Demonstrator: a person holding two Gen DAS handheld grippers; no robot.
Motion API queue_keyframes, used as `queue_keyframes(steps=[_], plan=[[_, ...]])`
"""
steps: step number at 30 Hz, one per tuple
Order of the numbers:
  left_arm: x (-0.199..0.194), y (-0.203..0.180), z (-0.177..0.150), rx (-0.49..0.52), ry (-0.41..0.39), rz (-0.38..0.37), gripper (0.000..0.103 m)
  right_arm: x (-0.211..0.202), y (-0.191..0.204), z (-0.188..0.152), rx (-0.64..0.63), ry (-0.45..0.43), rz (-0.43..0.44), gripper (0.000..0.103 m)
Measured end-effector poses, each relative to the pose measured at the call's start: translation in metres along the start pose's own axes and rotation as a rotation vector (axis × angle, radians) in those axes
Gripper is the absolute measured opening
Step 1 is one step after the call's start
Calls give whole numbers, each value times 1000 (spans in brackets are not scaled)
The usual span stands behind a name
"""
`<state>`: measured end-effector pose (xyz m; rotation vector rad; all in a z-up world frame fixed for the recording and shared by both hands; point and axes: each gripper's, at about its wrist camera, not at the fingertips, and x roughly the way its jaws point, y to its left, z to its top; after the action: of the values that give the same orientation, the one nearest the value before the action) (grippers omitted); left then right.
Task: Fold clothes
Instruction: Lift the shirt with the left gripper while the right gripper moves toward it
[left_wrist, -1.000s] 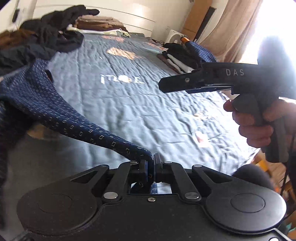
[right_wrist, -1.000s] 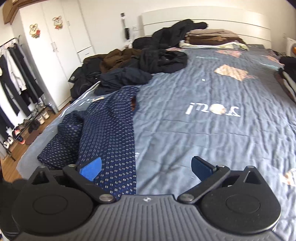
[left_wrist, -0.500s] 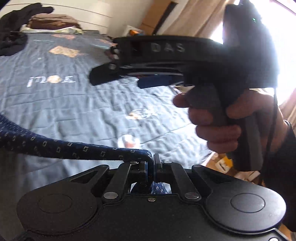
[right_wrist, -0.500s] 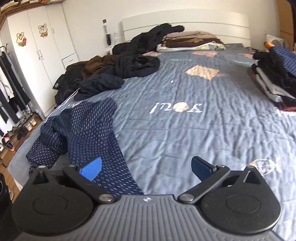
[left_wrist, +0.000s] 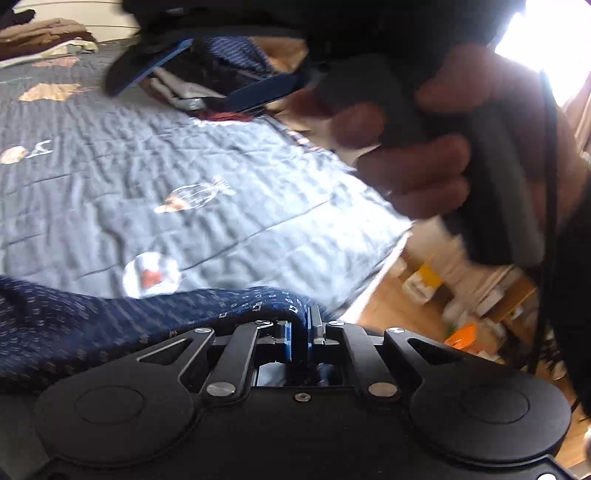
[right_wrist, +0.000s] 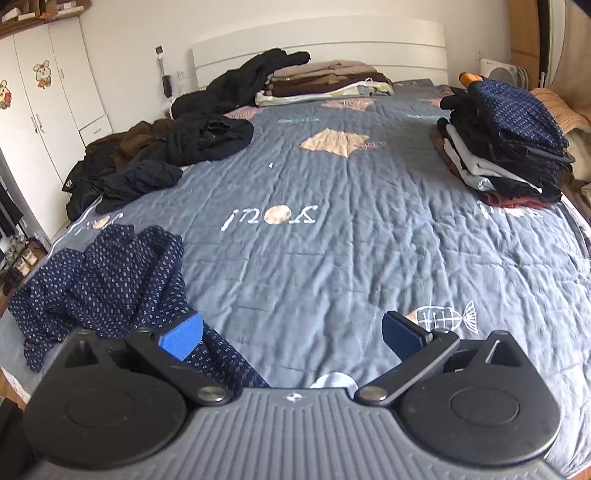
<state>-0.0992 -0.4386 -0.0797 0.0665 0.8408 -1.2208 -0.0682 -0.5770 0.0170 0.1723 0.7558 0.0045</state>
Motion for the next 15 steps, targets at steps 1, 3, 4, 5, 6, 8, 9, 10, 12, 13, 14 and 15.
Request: queue_keyframes(steps=[1,3,4,5,6,8,9,10,12,13,14,15], plan=[[-12,7,-3,-5,-1,33,16,1,0,-1,2,4,9,103],[-35,22,-8,-16,-3,98,27,5,5,-1,7,10,34,103],[-47,29,-11,-21,-4,130,41,7,8,-1,10,13,47,103],[-59,37,-14,-26,-5,163,51,9,11,-2,12,16,60,103],[-77,52,-14,-37,-22,224,63,13,18,-1,1,19,73,103],[-116,80,-19,-68,-52,326,64,21,34,-1,-30,24,100,103],[-139,90,-17,-89,-61,373,65,25,43,-1,-47,27,112,103],[-164,101,-20,-113,-74,428,67,30,54,-1,-65,30,130,103],[-202,125,-28,-146,-93,542,77,39,75,-1,-92,42,165,103],[-221,137,-33,-156,-101,600,79,44,86,-1,-106,48,179,103],[-240,148,-38,-166,-108,658,79,48,97,-2,-119,53,193,103],[-258,157,-44,-170,-102,720,79,52,107,-2,-136,56,207,103]])
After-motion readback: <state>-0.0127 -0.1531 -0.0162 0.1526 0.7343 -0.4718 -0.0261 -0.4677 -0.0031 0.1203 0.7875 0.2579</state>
